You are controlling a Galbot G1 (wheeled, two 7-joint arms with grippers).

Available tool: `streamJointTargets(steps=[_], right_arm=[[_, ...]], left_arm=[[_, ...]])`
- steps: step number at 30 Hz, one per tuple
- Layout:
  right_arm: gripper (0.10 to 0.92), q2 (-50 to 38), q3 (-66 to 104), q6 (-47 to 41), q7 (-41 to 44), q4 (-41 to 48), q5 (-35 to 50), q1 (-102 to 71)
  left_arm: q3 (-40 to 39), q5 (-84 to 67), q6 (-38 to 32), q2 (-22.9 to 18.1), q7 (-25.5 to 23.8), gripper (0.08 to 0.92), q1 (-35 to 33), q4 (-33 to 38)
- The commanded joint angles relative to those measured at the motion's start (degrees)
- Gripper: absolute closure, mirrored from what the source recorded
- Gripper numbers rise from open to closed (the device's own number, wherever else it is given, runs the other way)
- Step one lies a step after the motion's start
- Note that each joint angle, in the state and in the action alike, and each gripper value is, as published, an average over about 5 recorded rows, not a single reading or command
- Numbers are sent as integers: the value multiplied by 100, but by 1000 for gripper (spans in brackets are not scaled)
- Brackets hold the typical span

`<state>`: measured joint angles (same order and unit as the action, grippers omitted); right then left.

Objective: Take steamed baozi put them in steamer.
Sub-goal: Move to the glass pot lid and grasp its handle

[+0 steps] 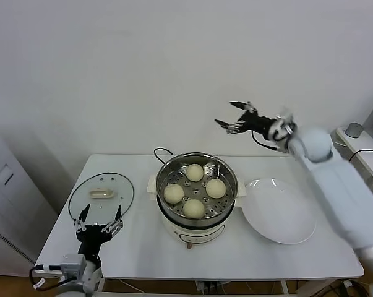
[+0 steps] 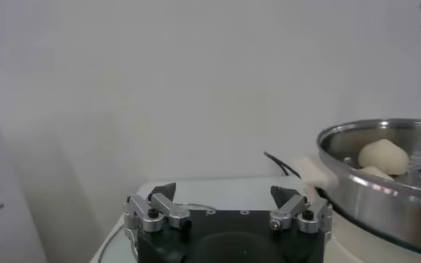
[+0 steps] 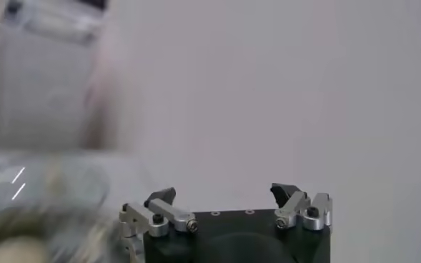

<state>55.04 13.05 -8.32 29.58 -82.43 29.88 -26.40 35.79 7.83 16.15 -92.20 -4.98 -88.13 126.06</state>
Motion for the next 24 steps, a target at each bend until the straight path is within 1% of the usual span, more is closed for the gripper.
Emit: streamJointTargets(steps=[1, 3, 5, 8, 11, 13, 17, 18, 21, 24], right_arm=[[203, 1252, 2682, 1529, -1658, -328, 968, -3300], [203, 1319, 2703, 1600, -1782, -423, 1070, -3620], [203, 1339, 2691, 1627, -1826, -551, 1107, -3881], [203, 1296, 2572, 1646, -1822, -714, 1133, -4090], [203, 1247, 2479, 1656, -1815, -757, 1118, -4114], [203, 1225, 2453, 1656, -1817, -719, 1091, -4094], [203, 1239, 2405, 1638, -1820, -612, 968, -4038], [203, 1250, 2401, 1629, -1821, -610, 948, -4037], [203, 1292, 2435, 1582, -1827, -624, 867, -4053], [203, 1326, 2481, 1529, -1835, -635, 783, -4066]], left_arm=[[332, 765, -159, 364, -104, 177, 922, -787], [449, 1124, -113, 463, -228, 177, 1084, -951], [553, 1817, -121, 565, -335, 177, 1221, -1178], [778, 3654, -406, 710, -412, 177, 1367, -1640], [851, 5446, -871, 1002, -318, 177, 1403, -1995], [671, 6242, -1002, 1361, -48, 177, 1425, -2208], [248, 7387, -1229, 2058, 732, 177, 1639, -2885], [169, 7610, -1291, 2213, 823, 177, 1714, -3042], [-45, 7962, -1388, 2605, 839, 177, 1970, -3419], [-148, 7911, -1667, 2815, 941, 177, 2326, -4001]])
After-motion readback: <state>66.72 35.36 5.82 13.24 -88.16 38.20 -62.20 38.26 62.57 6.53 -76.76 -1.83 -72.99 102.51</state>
